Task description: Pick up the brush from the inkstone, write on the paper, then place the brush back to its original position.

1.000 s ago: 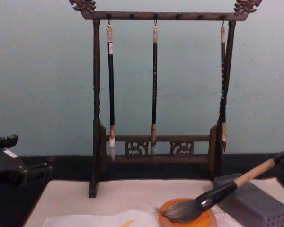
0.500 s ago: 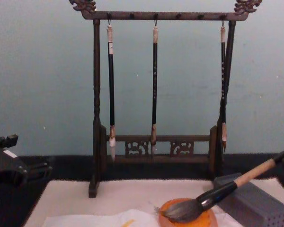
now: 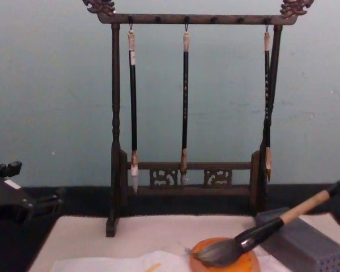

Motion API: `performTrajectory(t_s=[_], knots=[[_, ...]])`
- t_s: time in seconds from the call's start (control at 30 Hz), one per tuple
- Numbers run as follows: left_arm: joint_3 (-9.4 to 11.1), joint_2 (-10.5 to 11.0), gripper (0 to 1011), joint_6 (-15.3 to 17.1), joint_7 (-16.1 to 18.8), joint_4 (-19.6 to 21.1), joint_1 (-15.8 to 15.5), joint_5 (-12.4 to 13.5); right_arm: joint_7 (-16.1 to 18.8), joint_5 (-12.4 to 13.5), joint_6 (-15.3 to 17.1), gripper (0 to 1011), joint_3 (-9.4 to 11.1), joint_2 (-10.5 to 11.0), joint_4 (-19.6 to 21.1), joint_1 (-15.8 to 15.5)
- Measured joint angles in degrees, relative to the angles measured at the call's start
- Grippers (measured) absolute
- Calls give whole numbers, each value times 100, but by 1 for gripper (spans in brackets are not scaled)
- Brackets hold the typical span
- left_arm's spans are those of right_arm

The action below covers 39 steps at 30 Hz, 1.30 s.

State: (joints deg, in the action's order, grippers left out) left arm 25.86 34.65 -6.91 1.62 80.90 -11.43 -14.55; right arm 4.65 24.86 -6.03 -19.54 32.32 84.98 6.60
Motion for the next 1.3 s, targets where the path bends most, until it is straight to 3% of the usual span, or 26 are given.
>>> performTrajectory(t_s=[0.17, 0.27, 0.4, 0.43, 0.6, 0.77, 0.93, 1.3], knots=[[0, 0, 1001, 0, 0, 0, 0, 0, 286, 590, 212, 1000, 216, -178, 34, -82], [0, 0, 1001, 0, 0, 0, 0, 0, 469, 1087, 491, 1000, 404, -366, 19, -114], [0, 0, 1001, 0, 0, 0, 0, 0, 600, 1559, 792, 1000, 593, -593, -88, -115], [0, 0, 1001, 0, 0, 0, 0, 0, 600, 1559, 792, 1000, 593, -593, -88, -115], [0, 0, 1001, 0, 0, 0, 0, 0, 798, 2096, 1113, 1000, 813, -919, -361, -15], [0, 0, 1001, 0, 0, 0, 0, 1, 939, 2351, 1235, 1000, 875, -1058, -582, 108], [0, 0, 1001, 0, 0, 0, 0, 0, 1170, 2826, 1375, 1000, 922, -1248, -1010, 360], [0, 0, 1001, 0, 0, 0, 0, 0, 1346, 3463, 1428, 1000, 998, -1511, -1524, 666]])
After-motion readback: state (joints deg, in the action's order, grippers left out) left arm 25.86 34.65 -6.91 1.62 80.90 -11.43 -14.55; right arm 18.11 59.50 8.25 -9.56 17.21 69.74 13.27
